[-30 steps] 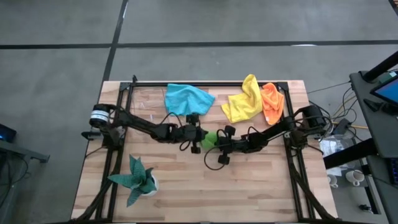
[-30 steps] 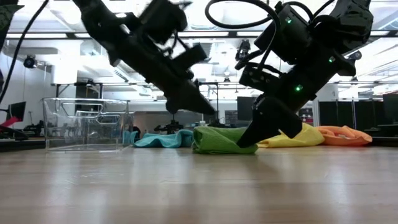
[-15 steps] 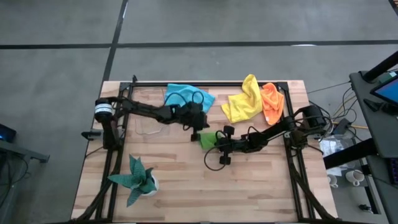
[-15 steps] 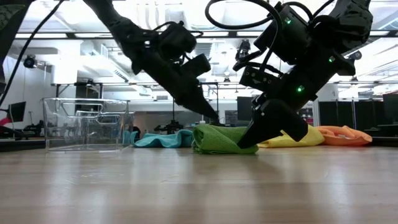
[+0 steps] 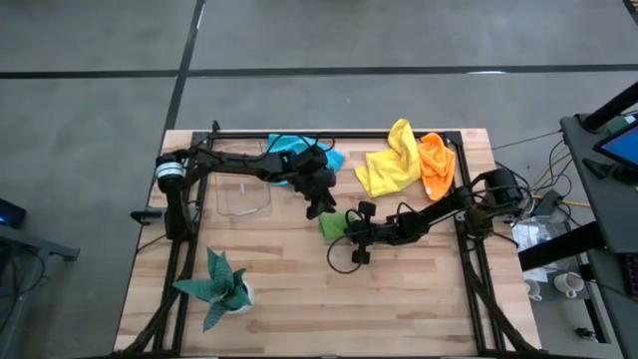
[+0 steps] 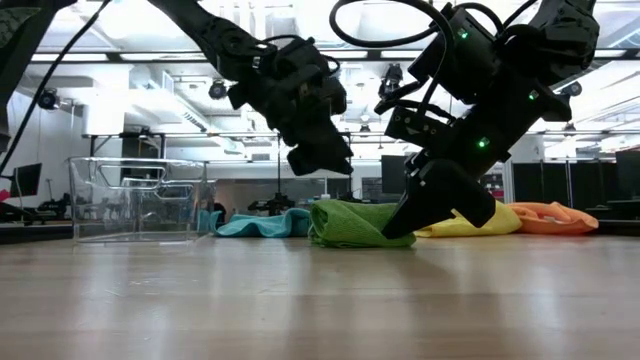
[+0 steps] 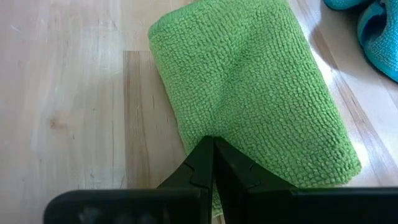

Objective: Roll microfiber towels into tight, uniform cylinder then place into a basket
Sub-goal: Roll the green microfiber towel, then put the rolled green microfiber towel into the transparent bin

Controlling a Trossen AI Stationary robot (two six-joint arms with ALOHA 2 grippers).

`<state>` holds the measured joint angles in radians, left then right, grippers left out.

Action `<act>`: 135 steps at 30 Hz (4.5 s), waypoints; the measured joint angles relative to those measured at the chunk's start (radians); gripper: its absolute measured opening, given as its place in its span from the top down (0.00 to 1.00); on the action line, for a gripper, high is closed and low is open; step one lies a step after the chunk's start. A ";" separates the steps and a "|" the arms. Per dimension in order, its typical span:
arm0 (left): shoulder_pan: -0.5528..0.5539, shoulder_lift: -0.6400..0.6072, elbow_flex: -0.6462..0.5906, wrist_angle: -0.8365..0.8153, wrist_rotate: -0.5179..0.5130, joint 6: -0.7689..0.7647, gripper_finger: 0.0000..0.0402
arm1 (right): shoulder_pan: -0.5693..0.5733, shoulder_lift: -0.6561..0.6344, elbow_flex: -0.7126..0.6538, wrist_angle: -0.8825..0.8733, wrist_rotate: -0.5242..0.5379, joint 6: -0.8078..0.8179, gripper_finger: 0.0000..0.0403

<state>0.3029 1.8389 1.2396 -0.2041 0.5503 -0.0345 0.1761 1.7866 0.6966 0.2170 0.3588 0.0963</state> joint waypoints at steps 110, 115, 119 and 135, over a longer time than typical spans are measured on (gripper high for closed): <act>-0.049 -0.202 0.143 -0.546 -0.389 0.340 0.95 | 0.000 -0.292 -0.038 -0.005 0.008 -0.056 0.98; -0.048 -0.401 0.144 -0.739 -0.552 0.357 0.95 | 0.000 -0.290 -0.048 -0.001 0.008 -0.056 0.98; -0.027 -0.503 0.141 -0.871 -0.584 0.352 0.95 | 0.000 -0.272 -0.052 0.003 0.008 -0.056 0.98; 0.395 -0.561 -0.134 -0.919 -0.710 0.382 0.95 | 0.000 -0.154 -0.055 0.083 0.009 -0.054 0.98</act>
<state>0.6978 1.2781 1.1054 -1.1228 -0.1596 0.3472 0.1764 1.6325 0.6413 0.3002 0.3676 0.0428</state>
